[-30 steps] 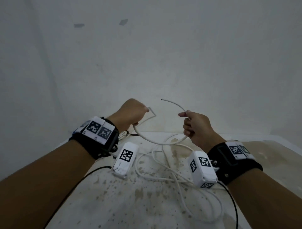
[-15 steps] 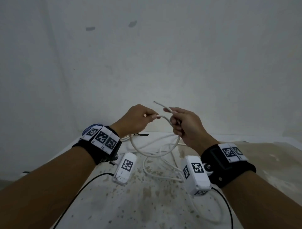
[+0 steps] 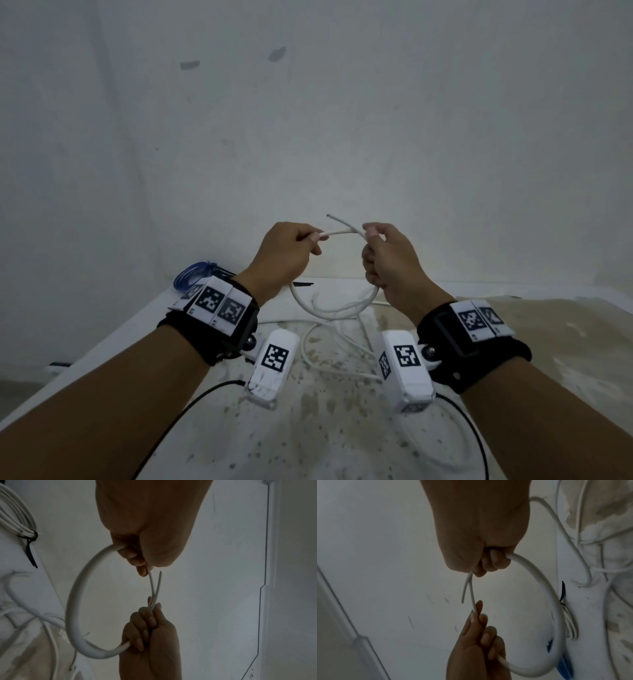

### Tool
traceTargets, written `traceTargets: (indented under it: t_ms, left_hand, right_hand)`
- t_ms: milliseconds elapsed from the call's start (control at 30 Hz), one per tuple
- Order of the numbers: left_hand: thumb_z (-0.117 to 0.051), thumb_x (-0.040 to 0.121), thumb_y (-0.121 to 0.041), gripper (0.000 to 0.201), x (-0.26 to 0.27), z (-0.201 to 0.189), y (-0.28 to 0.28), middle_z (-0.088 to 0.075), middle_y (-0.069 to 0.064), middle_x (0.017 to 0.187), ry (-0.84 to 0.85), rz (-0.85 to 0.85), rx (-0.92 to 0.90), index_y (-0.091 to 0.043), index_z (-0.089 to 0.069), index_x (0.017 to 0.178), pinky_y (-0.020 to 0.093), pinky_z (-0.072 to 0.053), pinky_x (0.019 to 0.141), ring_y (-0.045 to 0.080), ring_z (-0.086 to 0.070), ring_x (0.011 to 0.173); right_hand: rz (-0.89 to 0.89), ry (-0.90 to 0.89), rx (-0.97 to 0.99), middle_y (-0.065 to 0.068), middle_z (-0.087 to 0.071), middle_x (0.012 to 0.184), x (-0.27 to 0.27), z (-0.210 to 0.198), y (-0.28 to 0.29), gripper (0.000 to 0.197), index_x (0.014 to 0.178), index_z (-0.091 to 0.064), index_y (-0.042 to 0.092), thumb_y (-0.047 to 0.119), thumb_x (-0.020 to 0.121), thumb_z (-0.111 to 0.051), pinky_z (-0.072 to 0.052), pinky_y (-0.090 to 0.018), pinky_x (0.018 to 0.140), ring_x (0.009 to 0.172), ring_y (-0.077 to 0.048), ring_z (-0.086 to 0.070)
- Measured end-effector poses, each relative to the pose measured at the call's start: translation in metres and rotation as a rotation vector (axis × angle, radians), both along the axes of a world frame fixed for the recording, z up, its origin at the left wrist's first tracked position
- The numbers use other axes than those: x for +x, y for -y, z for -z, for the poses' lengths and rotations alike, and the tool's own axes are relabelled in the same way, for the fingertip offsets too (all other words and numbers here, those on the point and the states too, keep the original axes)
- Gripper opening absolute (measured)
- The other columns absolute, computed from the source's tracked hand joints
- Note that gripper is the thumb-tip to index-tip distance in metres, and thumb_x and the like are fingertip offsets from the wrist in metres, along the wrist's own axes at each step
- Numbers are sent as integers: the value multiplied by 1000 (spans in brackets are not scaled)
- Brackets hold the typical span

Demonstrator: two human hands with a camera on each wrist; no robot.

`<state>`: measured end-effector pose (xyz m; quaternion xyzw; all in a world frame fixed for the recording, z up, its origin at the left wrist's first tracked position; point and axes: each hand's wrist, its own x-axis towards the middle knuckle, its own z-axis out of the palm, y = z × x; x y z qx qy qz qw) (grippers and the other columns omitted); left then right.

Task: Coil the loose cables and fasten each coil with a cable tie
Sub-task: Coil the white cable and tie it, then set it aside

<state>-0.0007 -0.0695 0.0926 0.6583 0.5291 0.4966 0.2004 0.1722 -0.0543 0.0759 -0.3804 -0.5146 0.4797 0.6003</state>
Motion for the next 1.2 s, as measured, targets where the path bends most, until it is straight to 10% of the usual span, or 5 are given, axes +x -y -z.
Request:
traceTargets:
  t_ms: [467,633,867,1100,1200]
  left_hand:
    - [-64,92,-41,42,22,-10,5,-41,9,64,30,9,83,-8,-67,66,30,-30,57,13,-34,54]
    - [-65,91,-45,34,15,-9,3,-48,1,57,-35,-15,92,-20,-76,71,25,-37,58,4,-40,46]
    - [-62,93,-44,57,18,-7,4,-35,1,51,-112,47,199,1,-54,60,30,-28,51,10,-30,47]
    - [-60,94,-46,44,22,0,4,-56,-1,57,-100,9,163,-12,-69,68,28,-38,58,6,-45,49]
    - [-41,98,-59,55,19,0,1,-69,2,88,-66,-133,89,-11,-67,91,38,-51,79,17,-62,81]
  right_hand:
    - [-51,301,111,-9,-65,63,-4,-1,12,20,100,-56,11,27,105,-44,-48,-29,45,46,-18,-55]
    - [691,879,417,6,-57,63,20,-10,6,32,85,-61,23,50,97,-48,-36,-29,64,67,-21,-57]
    - [-306,601,172,-5,-75,84,17,-26,6,48,105,-72,4,46,101,-48,-57,-28,76,74,-17,-71]
    - [-408,465,16,-1,-51,57,20,-19,-2,35,83,-64,5,32,102,-52,-60,-39,80,53,-13,-53]
    - [-325,314,13,0,-50,57,23,-20,-7,33,80,-59,9,30,103,-50,-58,-37,72,51,-14,-50]
